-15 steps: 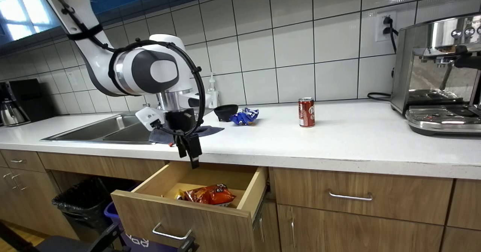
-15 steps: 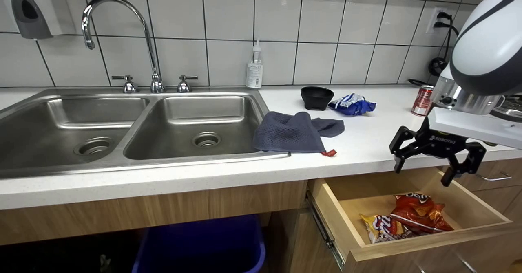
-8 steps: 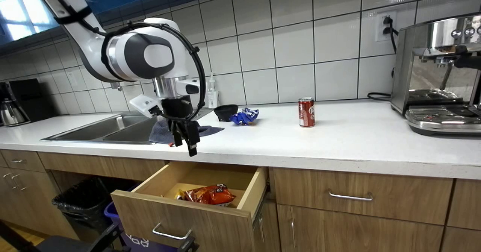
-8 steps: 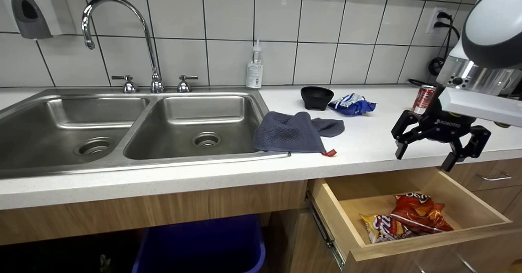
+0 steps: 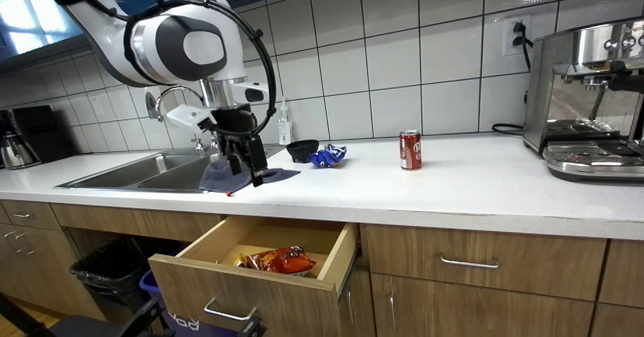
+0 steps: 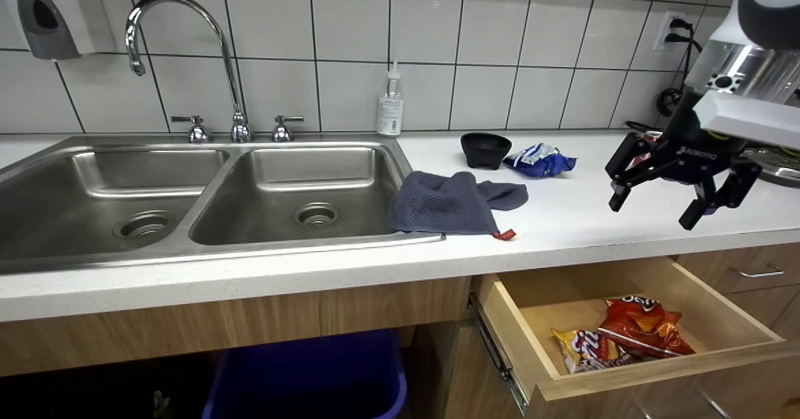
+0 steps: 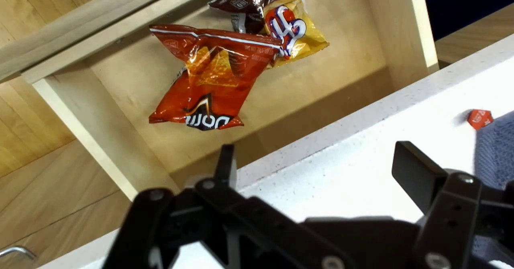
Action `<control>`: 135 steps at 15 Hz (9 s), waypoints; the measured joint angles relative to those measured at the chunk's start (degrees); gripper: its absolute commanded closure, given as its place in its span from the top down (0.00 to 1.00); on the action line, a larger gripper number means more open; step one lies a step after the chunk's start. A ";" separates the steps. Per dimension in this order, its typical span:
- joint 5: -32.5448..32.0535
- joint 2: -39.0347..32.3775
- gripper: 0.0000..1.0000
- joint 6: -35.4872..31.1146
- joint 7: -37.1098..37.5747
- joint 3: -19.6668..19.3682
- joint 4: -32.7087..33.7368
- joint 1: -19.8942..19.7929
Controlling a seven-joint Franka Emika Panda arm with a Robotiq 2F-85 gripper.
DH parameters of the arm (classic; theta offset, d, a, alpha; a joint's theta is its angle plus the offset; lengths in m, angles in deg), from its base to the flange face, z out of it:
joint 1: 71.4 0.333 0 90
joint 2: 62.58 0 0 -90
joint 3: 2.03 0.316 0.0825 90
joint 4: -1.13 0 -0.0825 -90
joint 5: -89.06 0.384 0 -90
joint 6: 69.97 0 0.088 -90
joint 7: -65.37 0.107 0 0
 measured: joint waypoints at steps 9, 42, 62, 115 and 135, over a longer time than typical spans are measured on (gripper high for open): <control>0.00 1.44 1.00 1.68 -2.92 -0.23 2.84 -0.73; -4.73 -27.49 1.00 14.16 -10.77 -2.36 43.12 -3.93; -4.87 -37.42 1.00 19.59 -11.13 -2.33 57.53 -3.93; -7.62 -53.63 0.00 23.29 -10.85 -2.42 78.36 -3.51; -7.61 -53.41 0.00 21.95 -10.13 -2.40 78.35 -2.42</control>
